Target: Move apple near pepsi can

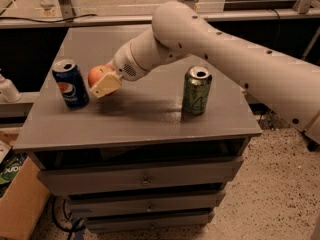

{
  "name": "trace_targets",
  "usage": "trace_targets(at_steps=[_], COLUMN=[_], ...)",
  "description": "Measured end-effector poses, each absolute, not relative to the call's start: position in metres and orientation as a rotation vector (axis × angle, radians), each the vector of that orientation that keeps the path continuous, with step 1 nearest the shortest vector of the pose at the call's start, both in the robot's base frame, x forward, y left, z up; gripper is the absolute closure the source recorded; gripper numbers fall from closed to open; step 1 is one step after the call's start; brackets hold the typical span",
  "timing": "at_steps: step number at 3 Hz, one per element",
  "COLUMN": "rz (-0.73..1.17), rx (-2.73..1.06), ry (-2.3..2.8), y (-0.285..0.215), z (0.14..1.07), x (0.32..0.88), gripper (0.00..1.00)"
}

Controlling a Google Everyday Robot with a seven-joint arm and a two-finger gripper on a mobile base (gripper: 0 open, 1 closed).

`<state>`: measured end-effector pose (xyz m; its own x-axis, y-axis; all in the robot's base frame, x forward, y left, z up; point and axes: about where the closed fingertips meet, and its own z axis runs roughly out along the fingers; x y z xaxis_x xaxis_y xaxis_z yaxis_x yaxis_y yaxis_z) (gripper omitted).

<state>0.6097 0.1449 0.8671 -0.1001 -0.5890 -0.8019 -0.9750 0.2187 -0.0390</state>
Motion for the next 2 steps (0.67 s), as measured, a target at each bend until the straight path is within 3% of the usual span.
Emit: trace_targets(at_steps=[2], rz=[0.736], rx=[-1.494], ry=[1.746], y=[0.162], z=[0.8536], x=[0.5903], gripper=[1.0])
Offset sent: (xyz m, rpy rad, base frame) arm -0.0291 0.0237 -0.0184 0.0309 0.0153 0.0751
